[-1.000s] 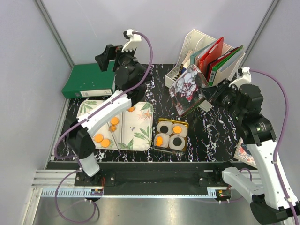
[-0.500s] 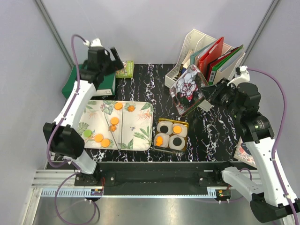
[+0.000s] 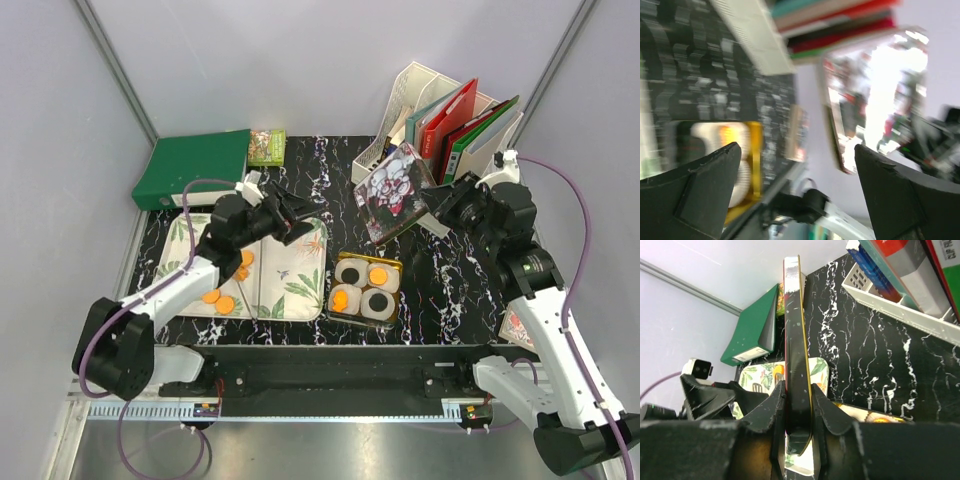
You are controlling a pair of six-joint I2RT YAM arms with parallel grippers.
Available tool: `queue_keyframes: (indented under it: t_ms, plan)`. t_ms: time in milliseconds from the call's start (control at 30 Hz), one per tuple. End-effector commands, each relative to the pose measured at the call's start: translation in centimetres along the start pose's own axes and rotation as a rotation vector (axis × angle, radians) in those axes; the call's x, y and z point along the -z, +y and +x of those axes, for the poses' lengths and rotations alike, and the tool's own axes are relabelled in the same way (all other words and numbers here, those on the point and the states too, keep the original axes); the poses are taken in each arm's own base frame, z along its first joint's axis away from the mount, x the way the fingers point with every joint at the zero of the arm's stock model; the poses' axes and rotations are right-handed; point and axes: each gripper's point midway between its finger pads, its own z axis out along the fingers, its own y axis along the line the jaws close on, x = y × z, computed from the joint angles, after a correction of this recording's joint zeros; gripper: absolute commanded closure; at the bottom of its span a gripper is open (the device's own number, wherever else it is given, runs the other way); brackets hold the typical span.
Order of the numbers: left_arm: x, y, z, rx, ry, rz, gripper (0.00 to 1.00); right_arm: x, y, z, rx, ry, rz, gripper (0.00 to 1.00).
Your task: Pack the cookies
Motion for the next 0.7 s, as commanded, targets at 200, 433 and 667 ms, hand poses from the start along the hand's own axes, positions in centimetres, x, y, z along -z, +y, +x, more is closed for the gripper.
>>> queue_keyframes:
  t_ms: [200, 433, 667]
  plan:
    - [-1.4, -9.4, 2.7, 0.061, 0.039, 0.416, 0.01, -0.8, 1.3, -0.1, -0.116, -0.047, -0.089, 1.0]
    - [-3.5, -8.5, 5.2, 0.092, 0.108, 0.41, 0.01, -0.4, 1.4, 0.2, -0.141, -0.051, -0.108, 1.0]
    - [-4.9, -8.2, 6.2, 0.112, 0.137, 0.405, 0.1, -0.1, 1.7, 0.8, -0.148, -0.024, -0.135, 1.0]
